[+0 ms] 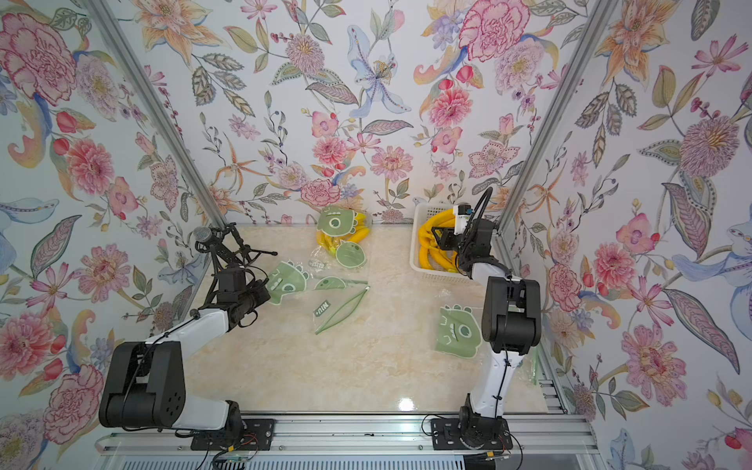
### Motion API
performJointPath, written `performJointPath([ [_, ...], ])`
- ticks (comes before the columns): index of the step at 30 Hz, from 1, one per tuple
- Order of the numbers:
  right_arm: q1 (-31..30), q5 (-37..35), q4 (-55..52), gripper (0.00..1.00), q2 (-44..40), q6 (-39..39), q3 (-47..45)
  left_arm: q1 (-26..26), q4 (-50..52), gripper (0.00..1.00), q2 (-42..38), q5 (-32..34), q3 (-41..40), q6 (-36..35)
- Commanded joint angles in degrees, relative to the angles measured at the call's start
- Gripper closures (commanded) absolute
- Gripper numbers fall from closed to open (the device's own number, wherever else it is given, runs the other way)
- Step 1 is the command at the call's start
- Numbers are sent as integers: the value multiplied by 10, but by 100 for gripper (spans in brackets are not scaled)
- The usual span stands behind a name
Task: Open the zip-top bag and take out the banana
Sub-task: Pick up the zipper food storage bag at the center of the board.
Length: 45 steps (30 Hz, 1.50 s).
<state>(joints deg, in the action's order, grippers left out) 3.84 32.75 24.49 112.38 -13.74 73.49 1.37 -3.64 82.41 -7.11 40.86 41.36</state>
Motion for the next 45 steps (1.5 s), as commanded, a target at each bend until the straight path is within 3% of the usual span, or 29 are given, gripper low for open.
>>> performJointPath([
  [1,1,-52,28,59,-47,-35,-54,13,12,100,-17,6,6,-3],
  [6,-3,-96,8,49,-115,-45,-107,27,21,100,-25,11,11,-2],
  [11,-39,-186,-141,38,-201,15,-95,38,21,100,-36,12,10,6],
  [19,-136,-214,-235,36,-329,-30,-192,73,4,100,-47,17,4,21],
  [26,-283,-245,-229,30,-403,-218,-331,127,-28,100,-73,77,-36,62],
  [32,-391,-307,-189,22,-405,-375,-389,161,-59,100,-92,127,-84,104],
  [38,-438,-313,-76,19,-365,-492,-442,179,-63,100,-109,172,-119,135],
  [45,-480,-287,-4,16,-298,-550,-430,184,-66,100,-107,183,-139,141],
])
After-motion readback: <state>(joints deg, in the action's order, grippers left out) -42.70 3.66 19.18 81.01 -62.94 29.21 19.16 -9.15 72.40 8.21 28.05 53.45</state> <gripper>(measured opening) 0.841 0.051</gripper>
